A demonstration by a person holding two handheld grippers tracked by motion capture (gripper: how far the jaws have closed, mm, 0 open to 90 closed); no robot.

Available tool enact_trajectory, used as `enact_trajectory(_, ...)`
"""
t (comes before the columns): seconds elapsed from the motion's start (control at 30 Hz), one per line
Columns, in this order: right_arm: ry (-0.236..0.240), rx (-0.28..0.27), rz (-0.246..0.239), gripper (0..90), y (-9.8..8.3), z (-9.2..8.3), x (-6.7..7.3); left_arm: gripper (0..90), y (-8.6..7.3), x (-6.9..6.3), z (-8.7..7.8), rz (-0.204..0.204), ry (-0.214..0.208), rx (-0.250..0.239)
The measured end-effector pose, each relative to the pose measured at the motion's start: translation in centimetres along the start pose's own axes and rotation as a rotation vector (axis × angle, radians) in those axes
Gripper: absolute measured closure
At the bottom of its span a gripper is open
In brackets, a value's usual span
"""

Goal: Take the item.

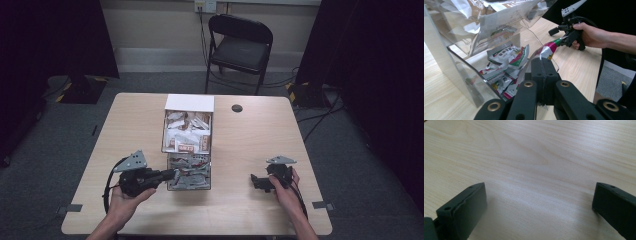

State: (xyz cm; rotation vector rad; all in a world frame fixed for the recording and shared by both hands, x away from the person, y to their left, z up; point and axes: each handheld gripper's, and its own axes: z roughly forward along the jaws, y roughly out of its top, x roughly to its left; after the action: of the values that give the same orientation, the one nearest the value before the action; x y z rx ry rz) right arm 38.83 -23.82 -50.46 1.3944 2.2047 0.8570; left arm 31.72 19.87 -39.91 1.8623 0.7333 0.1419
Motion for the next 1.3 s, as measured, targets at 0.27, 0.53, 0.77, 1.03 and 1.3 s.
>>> enact_trajectory(0.27, 0.000, 0.000, 0.000, 0.0, 0.0, 0.0, 0.0, 90.0, 0.1, 0.2, -1.6, -0.011, -0.001, -0.031)
enact_trajectory(0.53, 0.000, -0.001, -0.001, 0.0, 0.0, 0.0, 0.0, 90.0, 0.4, -0.1, -3.0, 0.013, 0.017, -0.032)
enact_trajectory(0.77, 0.000, -0.001, -0.001, 0.0, 0.0, 0.0, 0.0, 90.0, 0.5, 0.2, -4.1, 0.000, 0.030, -0.054)
enact_trajectory(1.03, 0.000, -0.001, -0.001, 0.0, 0.0, 0.0, 0.0, 90.0, 0.5, 0.9, -5.8, -0.008, 0.054, -0.073)
enact_trajectory(1.3, 0.000, 0.000, 0.000, 0.0, 0.0, 0.0, 0.0, 90.0, 0.6, 1.7, -7.5, -0.026, 0.089, -0.103)
